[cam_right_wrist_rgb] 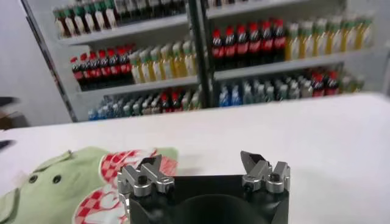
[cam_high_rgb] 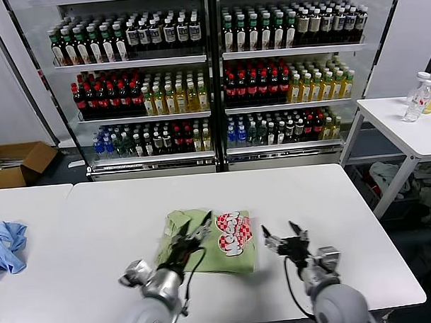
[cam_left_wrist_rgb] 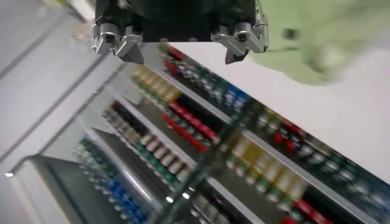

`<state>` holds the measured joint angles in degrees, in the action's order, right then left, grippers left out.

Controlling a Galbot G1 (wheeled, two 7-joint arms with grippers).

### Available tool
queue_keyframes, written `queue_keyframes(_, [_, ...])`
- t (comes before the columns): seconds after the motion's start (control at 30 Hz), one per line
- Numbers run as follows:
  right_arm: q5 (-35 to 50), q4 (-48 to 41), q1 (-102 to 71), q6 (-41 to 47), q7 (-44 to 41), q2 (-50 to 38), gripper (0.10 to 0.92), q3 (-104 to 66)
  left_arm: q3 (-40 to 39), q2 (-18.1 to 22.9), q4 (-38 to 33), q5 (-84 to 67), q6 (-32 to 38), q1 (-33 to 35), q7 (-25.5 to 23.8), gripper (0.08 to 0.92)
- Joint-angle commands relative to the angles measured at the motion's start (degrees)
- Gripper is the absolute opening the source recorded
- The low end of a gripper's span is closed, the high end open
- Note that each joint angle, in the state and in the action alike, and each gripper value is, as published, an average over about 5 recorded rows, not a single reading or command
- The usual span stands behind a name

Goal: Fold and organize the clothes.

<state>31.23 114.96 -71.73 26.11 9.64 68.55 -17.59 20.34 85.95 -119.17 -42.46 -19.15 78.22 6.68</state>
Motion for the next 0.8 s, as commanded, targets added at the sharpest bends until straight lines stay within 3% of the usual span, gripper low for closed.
queue_keyframes(0.03, [1.20, -20.45, 14.63, -0.52, 4.39, 9.29, 0.820, 14.01, 9.52, -3.40, -8.04, 2.88, 2.42, 11.81, -0.71, 0.821])
queue_keyframes(0.2, [3.31, -22.89, 15.56, -0.66, 4.11, 9.86, 0.741, 14.32, 9.66, -3.62, -9.36, 2.90, 2.40, 12.43, -0.57, 0.823])
queue_keyframes(0.63, [-2.39, -21.75, 15.01, -6.68, -1.00, -0.31, 0.369, 9.83, 8.70, -4.65, -11.13, 2.62, 2.10, 13.16, -0.47, 0.823])
queue_keyframes(0.8, [-7.05, -22.78, 15.66, -8.19, -6.89, -4.12, 0.213, 6.62, 7.90, -4.81, -11.45, 4.40, 2.63, 13.79, -0.70, 0.823])
